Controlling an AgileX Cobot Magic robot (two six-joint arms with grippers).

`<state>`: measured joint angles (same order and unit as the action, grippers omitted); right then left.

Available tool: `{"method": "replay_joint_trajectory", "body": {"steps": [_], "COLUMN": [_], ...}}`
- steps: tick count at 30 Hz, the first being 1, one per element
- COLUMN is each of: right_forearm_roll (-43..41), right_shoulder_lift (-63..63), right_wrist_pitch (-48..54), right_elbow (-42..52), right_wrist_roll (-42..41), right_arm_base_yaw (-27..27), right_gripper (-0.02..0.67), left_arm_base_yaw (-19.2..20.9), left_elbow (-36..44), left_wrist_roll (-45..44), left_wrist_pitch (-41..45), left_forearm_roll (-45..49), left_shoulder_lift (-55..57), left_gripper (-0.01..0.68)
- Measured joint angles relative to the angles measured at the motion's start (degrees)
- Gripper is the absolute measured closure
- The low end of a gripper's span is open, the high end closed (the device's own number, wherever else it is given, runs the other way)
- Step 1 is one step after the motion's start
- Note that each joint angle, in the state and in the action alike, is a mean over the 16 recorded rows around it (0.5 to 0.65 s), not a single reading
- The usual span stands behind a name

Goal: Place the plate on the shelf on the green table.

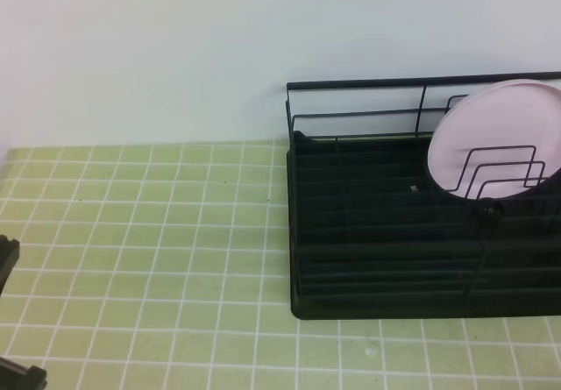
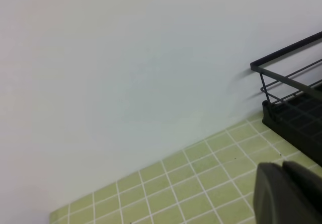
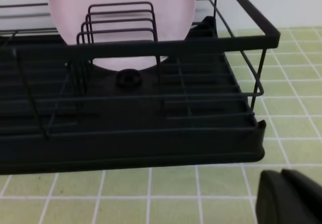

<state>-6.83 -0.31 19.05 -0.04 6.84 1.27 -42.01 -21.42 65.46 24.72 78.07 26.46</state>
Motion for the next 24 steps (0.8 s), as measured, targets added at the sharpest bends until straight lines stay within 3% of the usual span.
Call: {"method": "replay_joint_trajectory", "body": {"steps": [24], "right_forearm_roll": [-0.34], "right_shoulder_lift": [0.00], "right_wrist_pitch": [0.89], "right_elbow": [0.00], "right_wrist_roll": [-1.25], "right_arm_base_yaw": [0.00], "right_gripper": [0.649], "left_arm_base_yaw": [0.00], "left_elbow": [0.00], "left_wrist_roll": [-0.01], "left_wrist_pitch": [0.22], "left_forearm_roll": [0.04], "left_shoulder_lift": [0.01], "left_gripper": [0.673]}}
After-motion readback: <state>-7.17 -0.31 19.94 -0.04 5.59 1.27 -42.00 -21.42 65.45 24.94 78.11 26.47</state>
